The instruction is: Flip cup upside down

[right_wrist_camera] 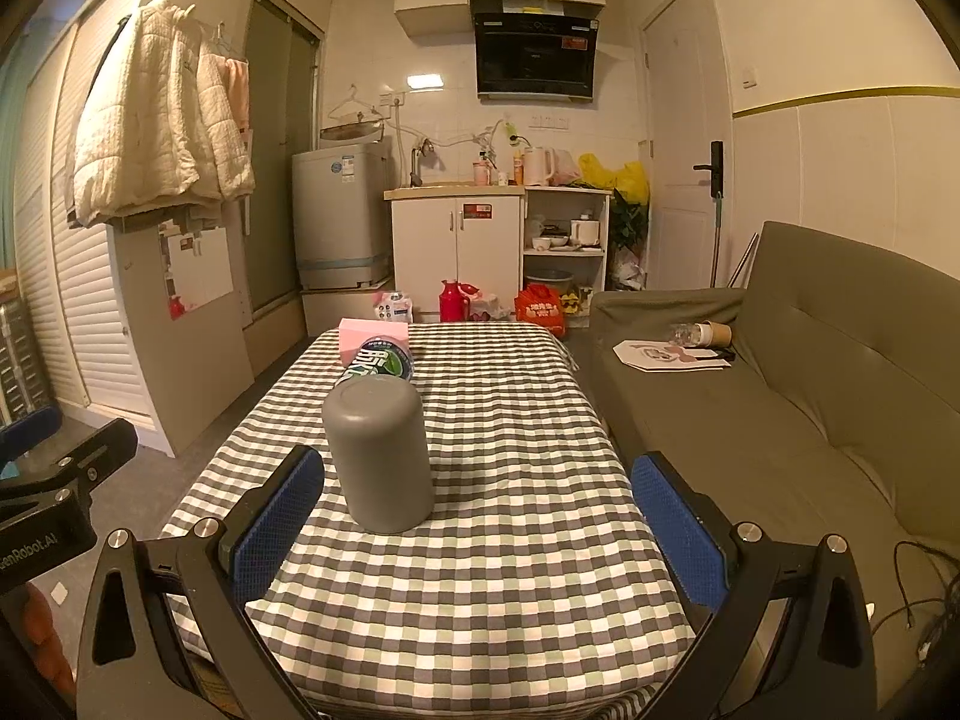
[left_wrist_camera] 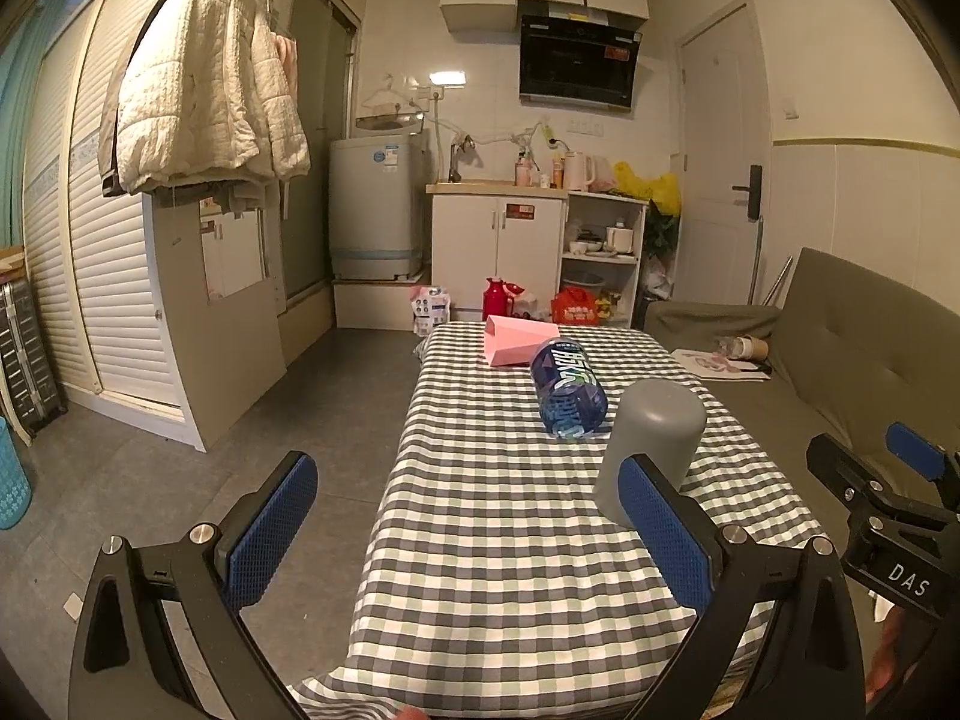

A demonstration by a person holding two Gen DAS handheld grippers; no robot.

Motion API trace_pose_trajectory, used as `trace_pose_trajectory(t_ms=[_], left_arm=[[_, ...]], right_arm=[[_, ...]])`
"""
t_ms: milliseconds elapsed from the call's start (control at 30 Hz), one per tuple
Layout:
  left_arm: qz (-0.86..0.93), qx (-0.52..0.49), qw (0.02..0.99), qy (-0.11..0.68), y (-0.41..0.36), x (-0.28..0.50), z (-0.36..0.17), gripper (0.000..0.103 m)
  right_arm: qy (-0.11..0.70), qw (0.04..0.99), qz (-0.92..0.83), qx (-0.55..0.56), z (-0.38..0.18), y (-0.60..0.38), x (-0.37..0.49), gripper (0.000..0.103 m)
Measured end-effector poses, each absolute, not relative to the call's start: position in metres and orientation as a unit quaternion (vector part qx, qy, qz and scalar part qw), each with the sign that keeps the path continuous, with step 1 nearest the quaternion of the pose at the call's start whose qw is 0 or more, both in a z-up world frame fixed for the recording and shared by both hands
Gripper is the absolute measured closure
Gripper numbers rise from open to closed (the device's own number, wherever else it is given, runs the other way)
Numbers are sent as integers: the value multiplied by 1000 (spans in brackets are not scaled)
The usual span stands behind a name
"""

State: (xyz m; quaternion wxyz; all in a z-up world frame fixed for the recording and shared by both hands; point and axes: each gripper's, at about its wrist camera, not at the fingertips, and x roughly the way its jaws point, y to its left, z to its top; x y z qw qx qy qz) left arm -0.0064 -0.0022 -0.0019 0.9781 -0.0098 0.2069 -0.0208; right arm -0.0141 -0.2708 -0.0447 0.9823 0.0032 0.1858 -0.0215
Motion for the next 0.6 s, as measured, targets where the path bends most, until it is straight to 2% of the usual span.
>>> trace_pose_trajectory(t_ms=[600], left_arm=[[-21, -7, 979, 204, -4, -7, -3, 0]], right_arm=[[188, 982, -23, 4, -45, -271, -14, 0]])
